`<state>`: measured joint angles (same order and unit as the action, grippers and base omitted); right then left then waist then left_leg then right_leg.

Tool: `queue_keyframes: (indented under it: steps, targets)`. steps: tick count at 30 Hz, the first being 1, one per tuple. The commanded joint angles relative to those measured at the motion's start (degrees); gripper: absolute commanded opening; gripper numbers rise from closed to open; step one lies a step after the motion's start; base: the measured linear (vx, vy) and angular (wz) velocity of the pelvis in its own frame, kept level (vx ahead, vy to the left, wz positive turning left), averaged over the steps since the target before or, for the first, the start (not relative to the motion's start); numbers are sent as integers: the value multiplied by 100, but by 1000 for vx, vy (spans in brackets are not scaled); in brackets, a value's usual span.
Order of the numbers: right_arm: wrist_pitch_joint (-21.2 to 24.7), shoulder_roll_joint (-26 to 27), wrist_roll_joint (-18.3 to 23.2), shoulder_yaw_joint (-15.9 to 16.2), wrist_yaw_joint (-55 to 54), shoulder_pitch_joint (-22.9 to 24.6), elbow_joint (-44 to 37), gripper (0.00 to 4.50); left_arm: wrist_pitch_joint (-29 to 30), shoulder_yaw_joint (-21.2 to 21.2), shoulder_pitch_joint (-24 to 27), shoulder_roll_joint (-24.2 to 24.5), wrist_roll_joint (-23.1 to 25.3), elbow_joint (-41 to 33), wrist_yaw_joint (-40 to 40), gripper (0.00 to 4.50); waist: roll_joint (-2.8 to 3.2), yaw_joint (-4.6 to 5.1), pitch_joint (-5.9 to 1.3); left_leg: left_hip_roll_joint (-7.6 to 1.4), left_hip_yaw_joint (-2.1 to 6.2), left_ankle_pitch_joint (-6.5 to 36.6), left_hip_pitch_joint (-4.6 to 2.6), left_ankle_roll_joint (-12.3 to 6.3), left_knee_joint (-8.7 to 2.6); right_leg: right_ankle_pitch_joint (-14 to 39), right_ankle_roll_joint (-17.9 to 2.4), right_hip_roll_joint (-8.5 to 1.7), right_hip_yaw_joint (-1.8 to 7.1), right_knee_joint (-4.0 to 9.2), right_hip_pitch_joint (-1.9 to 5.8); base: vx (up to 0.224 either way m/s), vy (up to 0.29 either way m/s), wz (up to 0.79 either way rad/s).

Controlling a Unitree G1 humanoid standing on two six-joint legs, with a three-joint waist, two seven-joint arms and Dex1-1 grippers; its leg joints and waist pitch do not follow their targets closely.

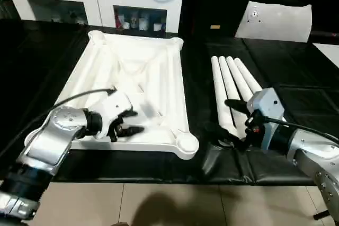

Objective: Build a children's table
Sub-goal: Move table base

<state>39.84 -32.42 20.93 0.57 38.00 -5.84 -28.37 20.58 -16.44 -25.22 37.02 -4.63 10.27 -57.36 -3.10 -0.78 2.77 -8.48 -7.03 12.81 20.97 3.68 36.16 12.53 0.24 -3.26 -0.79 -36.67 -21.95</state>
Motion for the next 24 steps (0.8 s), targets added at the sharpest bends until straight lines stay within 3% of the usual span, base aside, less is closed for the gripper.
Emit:
queue_keyframes:
  steps: [1,8,14,24]
  targets:
    - [-2,-91,46,49,47,27,0,450,-189,-126,-166,3,198,202,-71,219,52,-17,-266,-361,36,858,-33,-94,-539,850,-1201,-425,225,457,227,0,0,0]
    - [-27,-71,10,119,42,40,-23,450,-400,-180,-444,-83,409,728,26,161,69,-38,-278,-371,39,739,-36,-90,-536,586,-1279,-435,223,437,237,0,0,0]
    - [-73,-85,-37,162,42,48,-3,450,-392,-267,-468,-3,458,814,-194,118,73,-67,-258,-381,40,1030,-56,-15,-559,959,-1230,-441,233,464,210,0,0,0]
    - [-78,-112,-43,326,90,62,-4,450,-286,-207,-397,-12,485,669,-246,39,50,-97,-274,-383,25,637,-39,-112,-556,449,-1310,-448,225,432,243,0,0,0]
